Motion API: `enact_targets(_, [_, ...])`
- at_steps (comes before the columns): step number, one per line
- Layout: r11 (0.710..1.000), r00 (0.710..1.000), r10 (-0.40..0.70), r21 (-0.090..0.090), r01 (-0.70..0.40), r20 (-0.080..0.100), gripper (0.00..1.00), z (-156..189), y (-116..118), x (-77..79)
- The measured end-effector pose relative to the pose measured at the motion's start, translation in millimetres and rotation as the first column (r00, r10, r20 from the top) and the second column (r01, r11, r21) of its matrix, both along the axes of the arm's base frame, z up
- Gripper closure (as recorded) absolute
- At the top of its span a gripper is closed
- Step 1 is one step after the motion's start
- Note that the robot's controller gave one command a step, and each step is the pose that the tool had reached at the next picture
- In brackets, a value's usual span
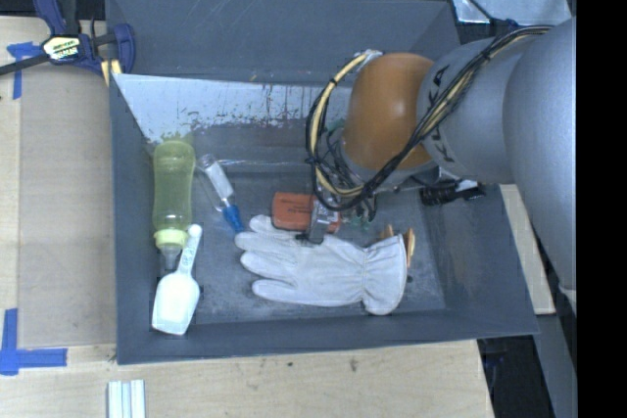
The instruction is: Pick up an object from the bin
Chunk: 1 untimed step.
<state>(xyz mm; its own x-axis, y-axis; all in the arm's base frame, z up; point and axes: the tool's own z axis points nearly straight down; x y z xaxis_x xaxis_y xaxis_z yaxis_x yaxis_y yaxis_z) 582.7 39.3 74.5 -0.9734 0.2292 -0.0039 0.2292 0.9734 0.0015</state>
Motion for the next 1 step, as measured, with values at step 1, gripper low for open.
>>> enact_targets(1, [0.998, 0.998, 0.07, -0.001, -0.07, -0.005, 1.0, 199.0, -7.8, -15.9])
